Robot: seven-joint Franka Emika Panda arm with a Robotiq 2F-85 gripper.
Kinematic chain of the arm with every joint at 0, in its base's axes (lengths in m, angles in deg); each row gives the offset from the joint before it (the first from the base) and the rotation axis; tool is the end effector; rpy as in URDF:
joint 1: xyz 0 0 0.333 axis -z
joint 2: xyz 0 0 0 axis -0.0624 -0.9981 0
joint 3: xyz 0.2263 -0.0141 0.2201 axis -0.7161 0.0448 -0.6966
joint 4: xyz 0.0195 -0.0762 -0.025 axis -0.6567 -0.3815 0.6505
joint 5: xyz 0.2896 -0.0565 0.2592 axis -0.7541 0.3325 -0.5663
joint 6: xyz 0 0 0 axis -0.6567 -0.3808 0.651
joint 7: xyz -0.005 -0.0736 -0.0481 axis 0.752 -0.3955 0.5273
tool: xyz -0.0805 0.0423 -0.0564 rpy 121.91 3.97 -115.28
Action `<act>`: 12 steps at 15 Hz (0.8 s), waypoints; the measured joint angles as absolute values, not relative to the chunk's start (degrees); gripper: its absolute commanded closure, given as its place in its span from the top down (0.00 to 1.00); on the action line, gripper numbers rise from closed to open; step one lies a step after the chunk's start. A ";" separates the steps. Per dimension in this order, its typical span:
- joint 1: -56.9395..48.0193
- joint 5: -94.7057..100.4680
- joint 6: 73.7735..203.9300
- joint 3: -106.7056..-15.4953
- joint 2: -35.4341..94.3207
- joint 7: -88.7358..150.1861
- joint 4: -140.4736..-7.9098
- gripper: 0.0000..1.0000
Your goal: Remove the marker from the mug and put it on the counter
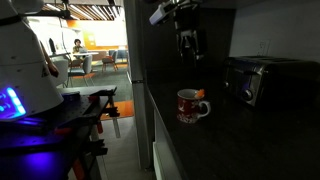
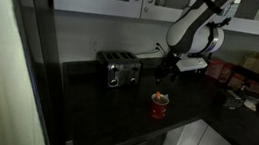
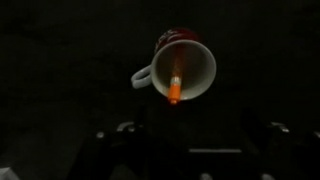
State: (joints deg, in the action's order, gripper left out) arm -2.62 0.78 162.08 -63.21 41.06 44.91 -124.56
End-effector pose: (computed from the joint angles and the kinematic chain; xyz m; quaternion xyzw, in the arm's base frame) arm 0.4889 -0.0234 0.2710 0.9939 0.0655 0.0877 0.0141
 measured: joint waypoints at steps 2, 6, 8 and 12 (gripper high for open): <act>-2.70 -1.38 165.66 -64.41 37.85 44.79 -124.91 0.70; -2.36 -3.01 168.33 -64.82 34.02 43.83 -124.53 0.43; -1.71 -3.24 168.38 -64.80 33.19 43.27 -124.12 0.30; -0.74 -4.84 168.38 -65.09 31.63 43.06 -123.06 0.40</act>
